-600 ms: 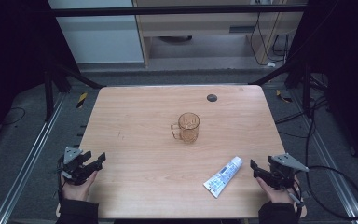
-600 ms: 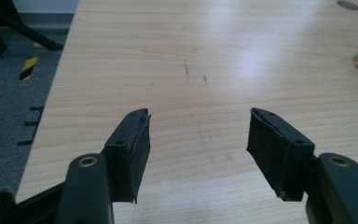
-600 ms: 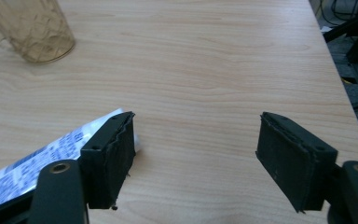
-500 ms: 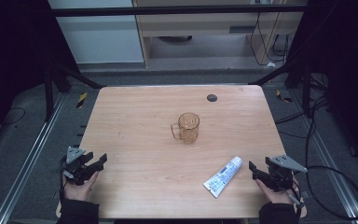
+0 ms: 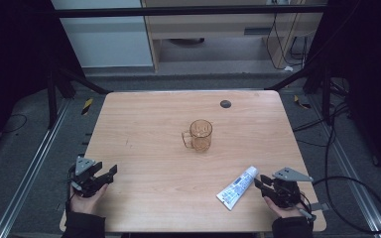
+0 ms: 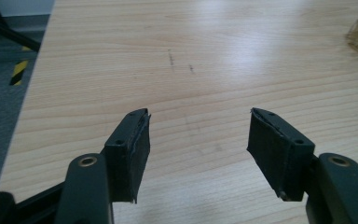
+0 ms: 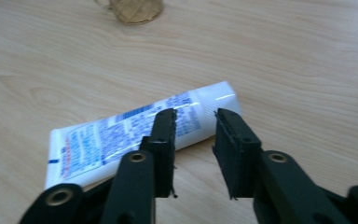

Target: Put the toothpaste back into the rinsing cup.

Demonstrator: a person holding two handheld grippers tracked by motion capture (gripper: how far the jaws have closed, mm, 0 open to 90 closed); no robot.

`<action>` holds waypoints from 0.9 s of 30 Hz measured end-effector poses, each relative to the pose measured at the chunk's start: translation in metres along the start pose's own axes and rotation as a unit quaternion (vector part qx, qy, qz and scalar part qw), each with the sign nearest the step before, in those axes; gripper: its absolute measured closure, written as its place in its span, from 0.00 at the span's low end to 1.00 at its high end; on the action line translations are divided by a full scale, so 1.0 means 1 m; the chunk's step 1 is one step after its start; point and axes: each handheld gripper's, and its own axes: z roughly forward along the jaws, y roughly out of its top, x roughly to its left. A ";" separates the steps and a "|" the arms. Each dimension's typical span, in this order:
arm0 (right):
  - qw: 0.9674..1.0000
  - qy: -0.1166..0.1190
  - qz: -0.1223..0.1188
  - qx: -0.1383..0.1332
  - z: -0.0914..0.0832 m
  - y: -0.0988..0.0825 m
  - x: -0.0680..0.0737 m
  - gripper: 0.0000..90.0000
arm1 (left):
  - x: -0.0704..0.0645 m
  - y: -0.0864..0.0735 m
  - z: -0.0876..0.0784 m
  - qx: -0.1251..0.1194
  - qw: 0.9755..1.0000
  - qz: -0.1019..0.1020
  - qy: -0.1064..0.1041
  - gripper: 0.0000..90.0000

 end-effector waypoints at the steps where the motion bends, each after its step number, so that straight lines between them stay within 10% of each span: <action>1: 1.000 0.010 -0.003 0.008 0.001 0.000 0.003 0.83 | -0.001 0.000 0.001 -0.003 1.000 0.004 -0.002 0.39; 18: 0.991 0.091 -0.071 0.074 0.021 -0.004 0.031 1.00 | 0.001 0.001 0.001 0.013 1.000 -0.002 0.007 0.34; 27: 0.988 0.095 -0.086 0.086 0.031 -0.005 0.040 1.00 | 0.000 0.000 0.003 0.020 1.000 0.000 0.014 0.33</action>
